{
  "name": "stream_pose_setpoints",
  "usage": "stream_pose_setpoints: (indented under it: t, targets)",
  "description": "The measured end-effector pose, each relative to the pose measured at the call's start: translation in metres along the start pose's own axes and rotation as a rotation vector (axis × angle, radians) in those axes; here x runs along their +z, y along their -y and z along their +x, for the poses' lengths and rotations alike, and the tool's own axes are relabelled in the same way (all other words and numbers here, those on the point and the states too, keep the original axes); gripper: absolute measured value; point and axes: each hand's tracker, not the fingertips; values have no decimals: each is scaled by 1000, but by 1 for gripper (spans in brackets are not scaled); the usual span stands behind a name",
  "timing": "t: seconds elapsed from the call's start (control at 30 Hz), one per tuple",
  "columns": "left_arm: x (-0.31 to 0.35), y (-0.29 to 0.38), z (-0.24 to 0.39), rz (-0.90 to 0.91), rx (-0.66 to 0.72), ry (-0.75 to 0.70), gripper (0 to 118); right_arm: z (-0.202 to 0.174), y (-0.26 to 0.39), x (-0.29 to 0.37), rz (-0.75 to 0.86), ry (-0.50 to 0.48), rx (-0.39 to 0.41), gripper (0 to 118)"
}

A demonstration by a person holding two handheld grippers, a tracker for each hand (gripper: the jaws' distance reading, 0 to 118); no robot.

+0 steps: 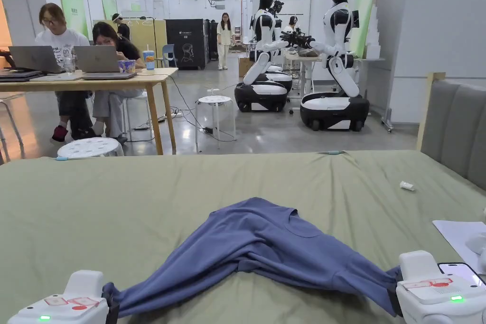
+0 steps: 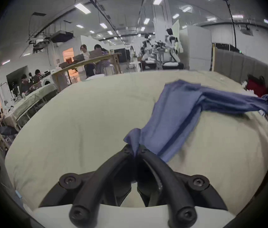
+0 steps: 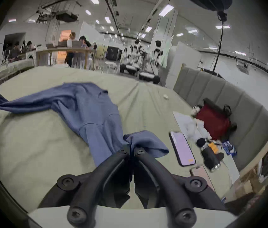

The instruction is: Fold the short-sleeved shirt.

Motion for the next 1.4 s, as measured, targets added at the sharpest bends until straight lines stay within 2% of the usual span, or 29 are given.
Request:
stream_pose_setpoints:
  t: [0.27, 0.3, 0.33, 0.37, 0.4, 0.43, 0.47, 0.53, 0.57, 0.6, 0.63, 0.67, 0.7, 0.73, 0.83, 0.87, 1.03, 1.07, 1.1, 1.17, 1.2, 1.4]
  targets:
    - [-24, 22, 8, -83, 3, 11, 3, -2, 16, -27, -109, -28, -12, 3]
    - [-26, 22, 9, -86, -2, 12, 6, 0, 15, -26, -103, -28, -21, 3]
    - [-25, 21, 13, -84, -9, 10, 16, 0, 13, -27, -100, -27, -26, 6]
    - [-23, 20, 15, -80, -14, 8, 46, 0, 12, -26, -99, -24, -29, 23]
    - [-22, 18, 16, -77, -16, 6, 78, 1, 11, -23, -90, -20, -48, 54]
    - [-22, 15, 15, -74, -15, 5, 103, 4, 10, -18, -73, -17, -59, 90]
    - [-19, 11, 13, -63, -4, 2, 118, 5, 7, -13, -47, -10, -73, 118]
    - [-8, 2, 11, 11, 32, 22, 117, 7, -2, 6, 50, 7, -107, 110]
    - [-4, -4, 9, 31, 41, 32, 117, 7, -7, 15, 71, -9, -92, 112]
    - [-1, -9, 9, 27, 36, 24, 114, 7, -13, 20, 63, -4, -89, 113]
    - [4, -14, 9, 31, 39, 12, 102, 7, -19, 25, 84, 1, -102, 111]
    - [7, -19, 10, 42, 41, 0, 68, 6, -26, 27, 105, -10, -110, 101]
    - [10, -21, 10, 64, 38, -10, 29, 5, -34, 25, 110, -23, -104, 85]
    - [10, -23, 10, 81, 31, -21, 0, 1, -37, 27, 110, -31, -99, 59]
    - [7, -22, 9, 76, 34, -80, 0, -15, -42, 14, 114, -32, -80, 25]
    - [6, -20, 6, 64, 45, -65, 0, -20, -41, 13, 105, -34, -80, 0]
    - [4, -4, -7, 3, 99, -63, 0, -39, -42, 2, 87, -96, -51, 0]
    - [3, 0, -10, -8, 106, -71, 5, -42, -43, 0, 85, -101, -43, 0]
    - [1, 3, -14, -29, 119, -71, 24, -44, -44, -3, 82, -107, -36, 0]
    - [-9, 11, -22, -113, 150, -52, 82, -49, -45, -6, 78, -121, -32, 0]
    - [-13, 15, -24, -145, 154, -43, 88, -51, -46, -7, 76, -125, -31, 0]
    - [-28, 33, -21, -166, 159, -39, 85, -64, -49, -16, 62, -134, -11, 0]
